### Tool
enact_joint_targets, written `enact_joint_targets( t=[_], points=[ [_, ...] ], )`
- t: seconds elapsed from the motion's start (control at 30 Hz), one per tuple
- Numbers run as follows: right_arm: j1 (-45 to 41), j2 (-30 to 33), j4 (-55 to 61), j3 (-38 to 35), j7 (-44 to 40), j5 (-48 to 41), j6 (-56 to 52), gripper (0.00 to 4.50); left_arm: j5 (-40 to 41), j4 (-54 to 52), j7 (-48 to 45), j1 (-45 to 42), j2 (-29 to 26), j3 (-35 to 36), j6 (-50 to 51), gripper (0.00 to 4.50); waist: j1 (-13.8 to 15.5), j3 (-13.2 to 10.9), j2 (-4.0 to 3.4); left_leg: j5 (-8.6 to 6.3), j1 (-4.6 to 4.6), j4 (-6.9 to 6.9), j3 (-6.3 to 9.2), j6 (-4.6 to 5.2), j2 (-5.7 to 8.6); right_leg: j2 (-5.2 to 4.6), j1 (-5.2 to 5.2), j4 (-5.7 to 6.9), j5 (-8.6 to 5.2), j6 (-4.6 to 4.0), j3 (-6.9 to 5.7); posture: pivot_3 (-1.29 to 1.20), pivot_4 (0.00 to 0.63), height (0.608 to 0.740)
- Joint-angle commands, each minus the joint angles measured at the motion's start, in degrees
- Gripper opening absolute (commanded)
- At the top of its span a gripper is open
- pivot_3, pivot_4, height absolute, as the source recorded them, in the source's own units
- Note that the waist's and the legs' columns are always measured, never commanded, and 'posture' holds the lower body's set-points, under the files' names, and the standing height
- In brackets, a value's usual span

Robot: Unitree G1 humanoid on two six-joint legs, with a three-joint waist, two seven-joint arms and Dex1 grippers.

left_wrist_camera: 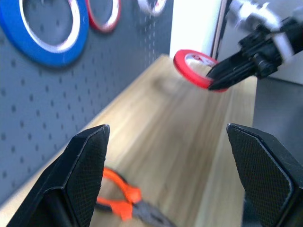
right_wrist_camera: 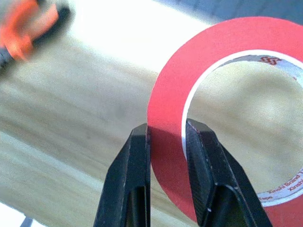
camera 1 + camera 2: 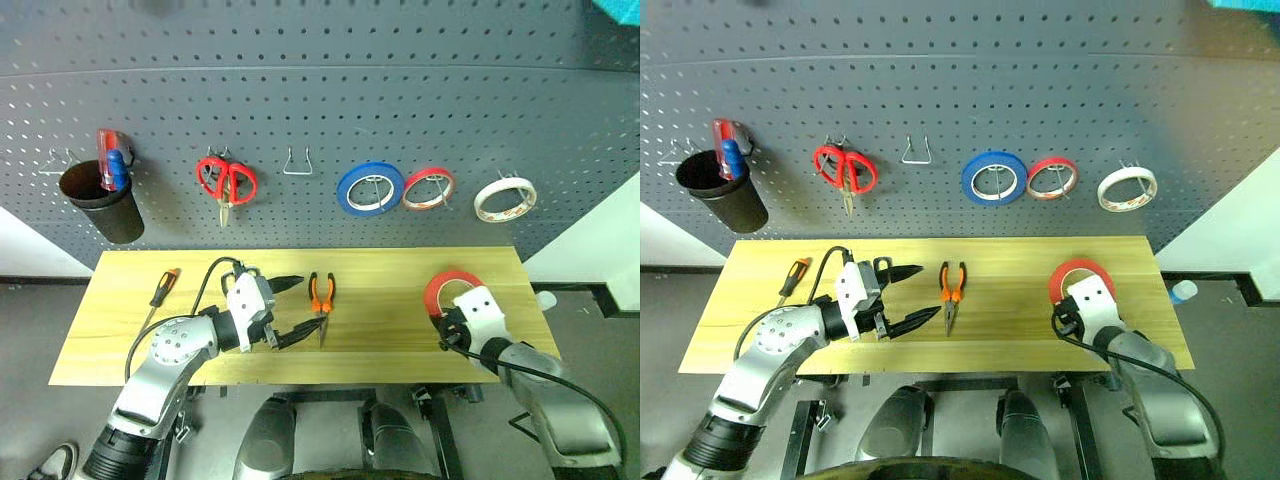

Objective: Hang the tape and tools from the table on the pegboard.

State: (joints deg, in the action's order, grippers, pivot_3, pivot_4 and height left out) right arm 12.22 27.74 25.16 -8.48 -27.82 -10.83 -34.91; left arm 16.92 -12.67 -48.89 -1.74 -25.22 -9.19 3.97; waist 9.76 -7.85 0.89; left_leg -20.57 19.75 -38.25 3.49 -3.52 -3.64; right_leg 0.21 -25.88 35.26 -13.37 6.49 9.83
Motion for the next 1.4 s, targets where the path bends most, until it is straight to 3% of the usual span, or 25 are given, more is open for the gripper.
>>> enact_joint_targets(
  t=[0.03, 0.2, 0.27, 0.4, 0.83, 1.4],
  points=[
    [1.24, -1.23, 6.9, -4.75, -2.0, -5.85, 3.08, 0.68, 0.63, 2.52, -1.11, -1.69, 2.12, 0.53, -5.61, 4.14, -0.64, 0.78, 0.03, -0.01, -0.4, 0.01, 0.0, 0.02, 0.0, 0.0, 0.45, -0.07, -0.01, -0.01, 0.0, 0.23, 0.004, 0.72],
    [1.85, -1.79, 12.95, -8.95, -3.86, -13.01, 4.18, 0.68, 0.89, 6.92, -2.21, -3.79, 4.5, 0.97, -10.35, 4.14, -2.44, 2.41, -0.05, -0.02, -0.75, 0.01, 0.02, 0.03, -0.01, 0.01, 1.15, -0.1, -0.03, -0.01, -0.01, 0.21, 0.0, 0.72],
    [1.58, -1.49, 14.28, -9.32, -3.76, -14.49, 3.74, 0.68, 0.98, 8.25, -2.51, -4.4, 5.15, 1.02, -11.68, 4.14, -3.19, 2.86, -0.03, -0.02, -1.32, 0.03, 0.02, 0.03, -0.01, 0.02, 1.52, -0.09, -0.04, 0.0, -0.01, 0.21, 0.0, 0.72],
    [-1.92, -1.25, 16.08, -8.42, -2.21, -16.48, 2.65, 0.68, 1.2, 10.14, -2.57, -5.56, 6.62, 1.02, -13.34, 4.14, -4.54, 3.49, -0.08, -0.02, -1.36, 0.03, 0.01, 0.03, -0.01, 0.03, 1.58, -0.07, -0.04, 0.0, 0.01, 0.21, 0.0, 0.72],
    [-18.75, -3.4, 7.34, 2.24, 2.41, -12.54, 3.27, 0.68, 0.75, 10.87, -1.35, -5.6, 8.45, 1.44, -14.39, 4.14, -4.24, 3.87, -0.22, -0.02, -1.43, 0.03, 0.04, 0.03, -0.01, 0.05, 1.6, -0.02, -0.03, -0.02, 0.02, 0.24, 0.0, 0.72],
    [-25.72, -5.58, -6.77, 7.73, 2.18, -6.43, 9.4, 0.68, 1.06, 6.95, 0.42, -3.11, 6.91, 2.79, -13.36, 4.14, -2.98, 3.92, -0.26, -0.02, -1.44, 0.04, 0.07, 0.03, -0.01, 0.05, 1.57, 0.01, -0.02, -0.02, 0.02, 0.3, 0.0, 0.72]
  ],
)
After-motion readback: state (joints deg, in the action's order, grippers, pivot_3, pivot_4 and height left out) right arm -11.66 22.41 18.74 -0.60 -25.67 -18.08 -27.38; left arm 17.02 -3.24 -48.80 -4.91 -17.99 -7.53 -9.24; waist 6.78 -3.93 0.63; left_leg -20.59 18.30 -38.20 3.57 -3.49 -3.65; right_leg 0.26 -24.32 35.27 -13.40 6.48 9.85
